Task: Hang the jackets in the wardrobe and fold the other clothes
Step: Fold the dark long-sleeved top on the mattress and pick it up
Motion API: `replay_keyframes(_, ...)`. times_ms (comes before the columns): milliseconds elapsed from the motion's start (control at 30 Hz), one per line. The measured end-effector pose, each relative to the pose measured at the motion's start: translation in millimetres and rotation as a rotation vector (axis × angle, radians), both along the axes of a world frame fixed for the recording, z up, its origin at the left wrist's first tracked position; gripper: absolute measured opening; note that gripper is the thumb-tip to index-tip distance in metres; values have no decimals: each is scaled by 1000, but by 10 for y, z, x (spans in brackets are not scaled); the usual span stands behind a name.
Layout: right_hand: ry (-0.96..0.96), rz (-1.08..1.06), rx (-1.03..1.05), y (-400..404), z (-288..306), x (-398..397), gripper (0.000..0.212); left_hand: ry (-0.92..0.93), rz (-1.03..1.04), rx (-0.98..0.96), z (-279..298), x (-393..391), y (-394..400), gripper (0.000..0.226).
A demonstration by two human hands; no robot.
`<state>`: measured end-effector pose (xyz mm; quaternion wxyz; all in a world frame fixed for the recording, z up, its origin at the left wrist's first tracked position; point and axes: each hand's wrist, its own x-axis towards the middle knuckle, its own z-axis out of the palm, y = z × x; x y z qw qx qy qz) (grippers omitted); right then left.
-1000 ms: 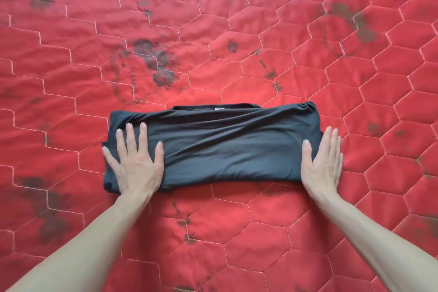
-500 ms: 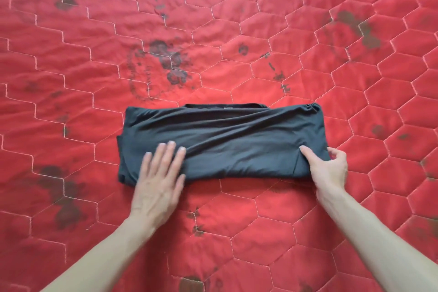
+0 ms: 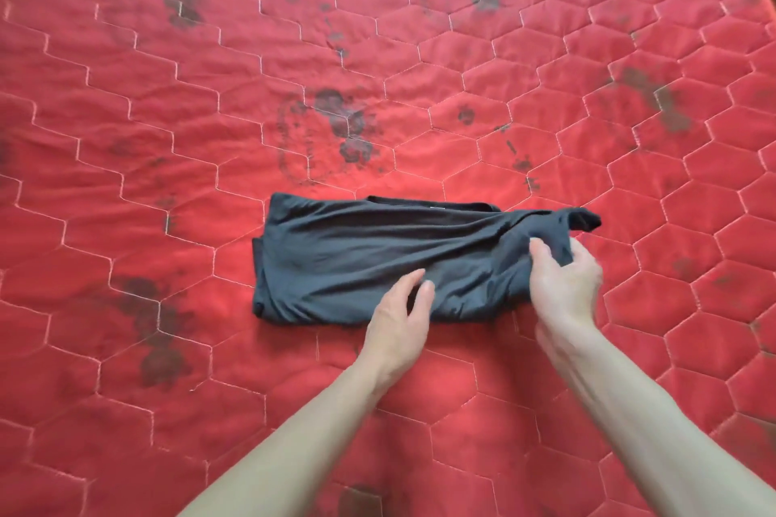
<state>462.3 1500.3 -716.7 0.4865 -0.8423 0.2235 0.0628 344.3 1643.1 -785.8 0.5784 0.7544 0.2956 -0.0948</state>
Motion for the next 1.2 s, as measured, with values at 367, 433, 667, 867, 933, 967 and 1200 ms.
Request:
replay_keyframes(367, -20, 455, -21, 1432, 64, -739, 56, 29, 482, -893, 440, 282, 958, 58)
replay_keyframes(433, 45, 570, 61, 1574, 8, -869, 65, -9, 469, -892, 475, 306, 1064, 53)
replay_keyframes(667, -85, 856, 147, 1490, -185, -976, 40, -71, 516, -298, 198, 71, 1398, 15)
replay_keyframes(867, -263, 961, -414, 1147, -557, -746, 41, -297, 230, 77, 52, -124, 1573, 71)
replay_keyframes(933, -184, 1057, -591, 1022, -713, -699, 53, -312, 270, 116, 32, -91, 1612, 74)
replay_keyframes(967, -142, 1106, -651, 968, -788, -694, 58, -304, 311, 133, 22, -62, 1627, 74)
replay_keyframes(1200, -139, 1085, -683, 955, -1076, -786, 62, -164, 407, 684, -101, -113, 1604, 46)
